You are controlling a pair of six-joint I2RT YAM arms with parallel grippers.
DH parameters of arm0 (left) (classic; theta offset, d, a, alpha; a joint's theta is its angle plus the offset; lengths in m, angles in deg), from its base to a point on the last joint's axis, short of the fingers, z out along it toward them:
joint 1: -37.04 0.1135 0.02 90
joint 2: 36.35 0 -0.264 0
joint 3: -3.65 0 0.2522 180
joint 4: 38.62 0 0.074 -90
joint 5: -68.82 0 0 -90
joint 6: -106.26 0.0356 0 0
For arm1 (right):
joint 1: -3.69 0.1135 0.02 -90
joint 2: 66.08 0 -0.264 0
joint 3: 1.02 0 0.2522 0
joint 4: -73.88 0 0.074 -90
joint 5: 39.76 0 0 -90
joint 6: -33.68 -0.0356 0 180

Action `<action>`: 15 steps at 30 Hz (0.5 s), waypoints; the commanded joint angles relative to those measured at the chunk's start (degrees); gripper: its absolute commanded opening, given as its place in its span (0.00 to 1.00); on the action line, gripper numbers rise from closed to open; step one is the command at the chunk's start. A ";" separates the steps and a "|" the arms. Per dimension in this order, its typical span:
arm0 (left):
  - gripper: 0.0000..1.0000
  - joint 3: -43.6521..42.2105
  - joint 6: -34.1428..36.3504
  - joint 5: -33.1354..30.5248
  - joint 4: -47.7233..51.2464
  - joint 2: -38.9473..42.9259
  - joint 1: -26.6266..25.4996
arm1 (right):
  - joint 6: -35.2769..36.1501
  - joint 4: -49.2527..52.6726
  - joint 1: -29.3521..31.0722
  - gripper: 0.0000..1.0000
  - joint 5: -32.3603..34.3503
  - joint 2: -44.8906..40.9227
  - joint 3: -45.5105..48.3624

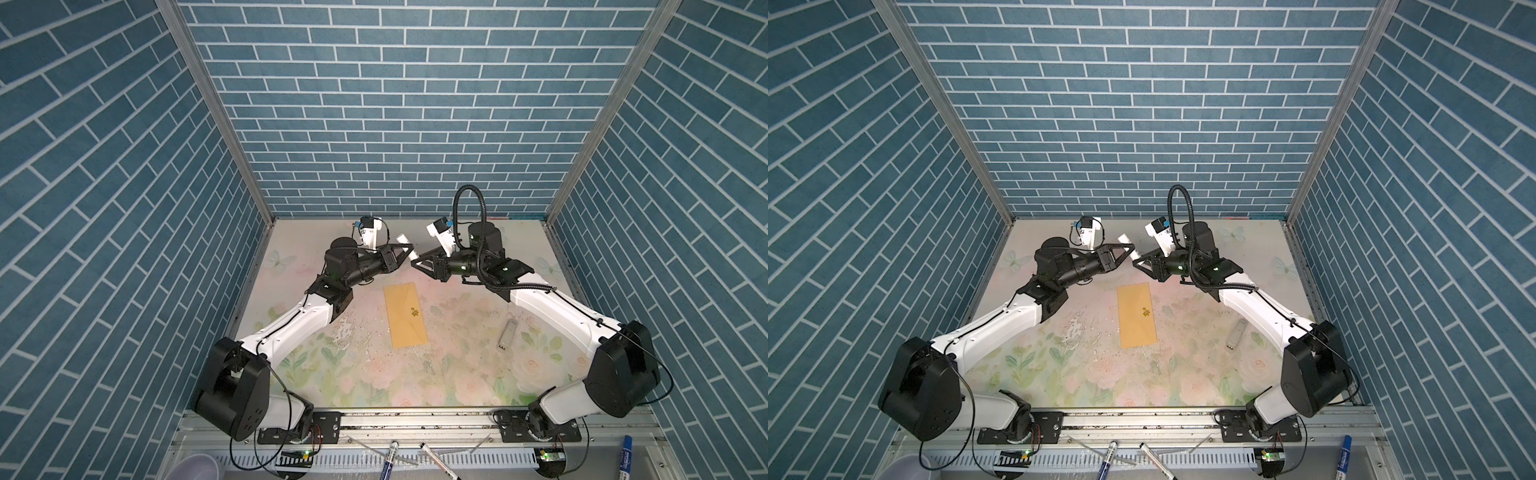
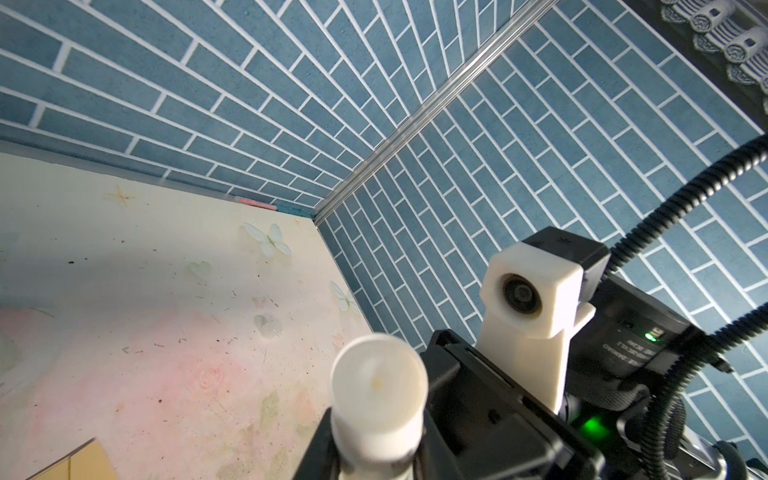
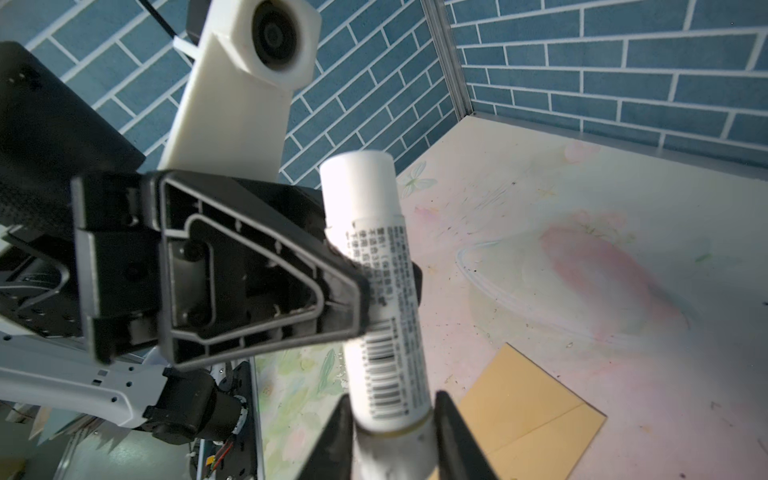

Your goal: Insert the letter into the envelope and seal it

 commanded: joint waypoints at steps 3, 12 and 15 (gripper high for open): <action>0.00 1.30 0.58 0.34 -0.80 0.72 0.14 | -0.33 -0.98 0.17 0.10 -0.14 -0.44 0.90; 0.00 1.30 1.66 -1.90 1.57 0.38 0.07 | 4.49 7.14 4.72 0.00 30.95 -2.51 -2.19; 0.00 1.30 2.16 -2.90 2.29 0.36 -0.05 | 10.63 9.92 11.03 0.00 52.39 -1.29 -4.84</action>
